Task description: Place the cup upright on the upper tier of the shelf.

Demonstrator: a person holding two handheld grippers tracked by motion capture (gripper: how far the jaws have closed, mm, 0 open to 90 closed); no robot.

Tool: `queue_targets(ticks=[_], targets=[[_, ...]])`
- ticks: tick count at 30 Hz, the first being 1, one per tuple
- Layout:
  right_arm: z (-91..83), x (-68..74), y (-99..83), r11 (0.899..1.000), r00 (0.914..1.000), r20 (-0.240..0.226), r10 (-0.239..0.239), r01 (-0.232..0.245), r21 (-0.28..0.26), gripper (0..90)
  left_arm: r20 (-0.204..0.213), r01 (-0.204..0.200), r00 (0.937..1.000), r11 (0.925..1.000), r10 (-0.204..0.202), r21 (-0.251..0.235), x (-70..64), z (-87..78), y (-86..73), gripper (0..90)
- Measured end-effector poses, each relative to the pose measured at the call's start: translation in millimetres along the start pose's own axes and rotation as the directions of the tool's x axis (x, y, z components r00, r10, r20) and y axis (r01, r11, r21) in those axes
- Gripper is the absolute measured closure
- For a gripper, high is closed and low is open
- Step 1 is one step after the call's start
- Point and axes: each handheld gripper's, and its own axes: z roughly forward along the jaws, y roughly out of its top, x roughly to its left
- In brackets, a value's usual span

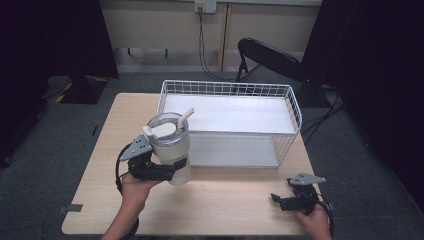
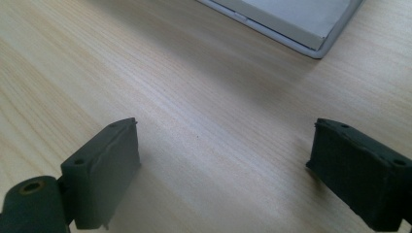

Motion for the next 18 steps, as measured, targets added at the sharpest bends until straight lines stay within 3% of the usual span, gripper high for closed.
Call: queue_targets(ticks=[16, 18], targets=[[0.0, 0.0, 0.0, 1.0, 1.0, 0.0, 0.0, 0.0, 0.0, 9.9, 0.018, 0.013, 0.9997, 0.9998, -0.014, 0.012, -3.1, 9.4, 26.2, 9.5], [0.0, 0.0, 0.0, 1.0, 1.0, 0.0, 0.0, 0.0, 0.0, 9.9, 0.037, 0.05, 0.998, 0.9985, -0.051, 0.022, -5.7, 11.1, 27.7, 9.5]])
